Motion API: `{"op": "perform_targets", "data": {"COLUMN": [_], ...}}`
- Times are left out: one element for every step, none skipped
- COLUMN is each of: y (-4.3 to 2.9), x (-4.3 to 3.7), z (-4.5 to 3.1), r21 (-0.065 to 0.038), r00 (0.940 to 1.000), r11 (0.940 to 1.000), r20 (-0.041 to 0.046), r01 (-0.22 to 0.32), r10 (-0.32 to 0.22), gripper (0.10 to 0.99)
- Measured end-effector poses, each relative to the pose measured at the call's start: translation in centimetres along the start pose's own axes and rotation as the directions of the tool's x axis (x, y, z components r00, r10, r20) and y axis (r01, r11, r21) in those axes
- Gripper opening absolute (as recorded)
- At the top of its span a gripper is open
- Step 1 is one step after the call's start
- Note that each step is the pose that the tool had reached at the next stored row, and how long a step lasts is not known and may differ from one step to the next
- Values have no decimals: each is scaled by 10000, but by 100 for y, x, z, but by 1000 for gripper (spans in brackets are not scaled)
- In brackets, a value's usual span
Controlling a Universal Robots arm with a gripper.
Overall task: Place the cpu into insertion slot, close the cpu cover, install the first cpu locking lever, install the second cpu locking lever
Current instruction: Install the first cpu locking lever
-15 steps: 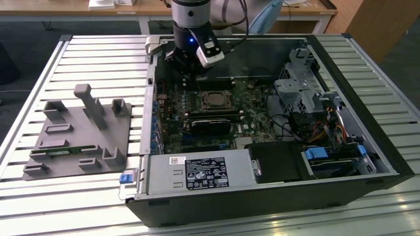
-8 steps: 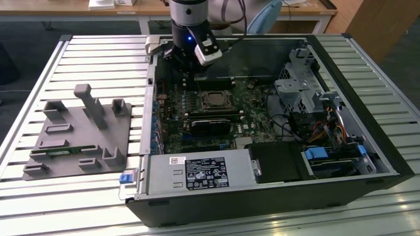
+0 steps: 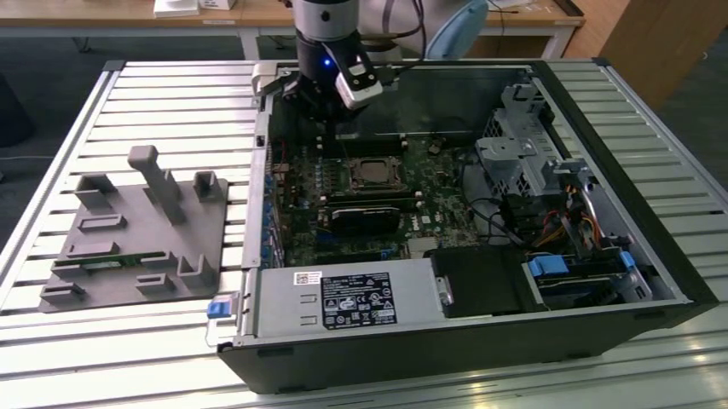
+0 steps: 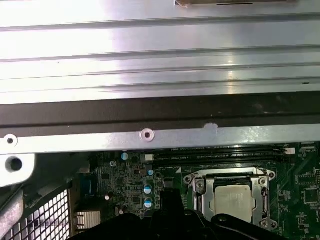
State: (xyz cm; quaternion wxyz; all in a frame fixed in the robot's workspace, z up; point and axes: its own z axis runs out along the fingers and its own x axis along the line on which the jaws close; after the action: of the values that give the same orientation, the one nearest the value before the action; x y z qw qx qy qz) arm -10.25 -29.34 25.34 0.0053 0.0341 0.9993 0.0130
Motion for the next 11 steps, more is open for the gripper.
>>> {"op": "perform_targets", "data": {"y": [10,22,31,36,38,39,40,42,43,45,47], "x": [2,3,4,4,5,4,1,-4,-10,-20,-32], "z": [0,1,0,1,0,0,1,1,2,2,2], "r21": [0,0,1,0,1,1,0,0,-1,-1,0], "r00": [10000,10000,10000,10000,10000,10000,10000,10000,10000,10000,10000], "r11": [10000,10000,10000,10000,10000,10000,10000,10000,10000,10000,10000], "r20": [0,0,-1,-1,-2,-1,0,-1,0,0,-1], "r01": [1,1,1,1,0,1,2,1,1,1,0], "r10": [-1,-1,-1,-1,0,-1,-2,-1,-1,-1,0], "gripper": [106,106,106,106,106,106,106,106,106,106,106]}}
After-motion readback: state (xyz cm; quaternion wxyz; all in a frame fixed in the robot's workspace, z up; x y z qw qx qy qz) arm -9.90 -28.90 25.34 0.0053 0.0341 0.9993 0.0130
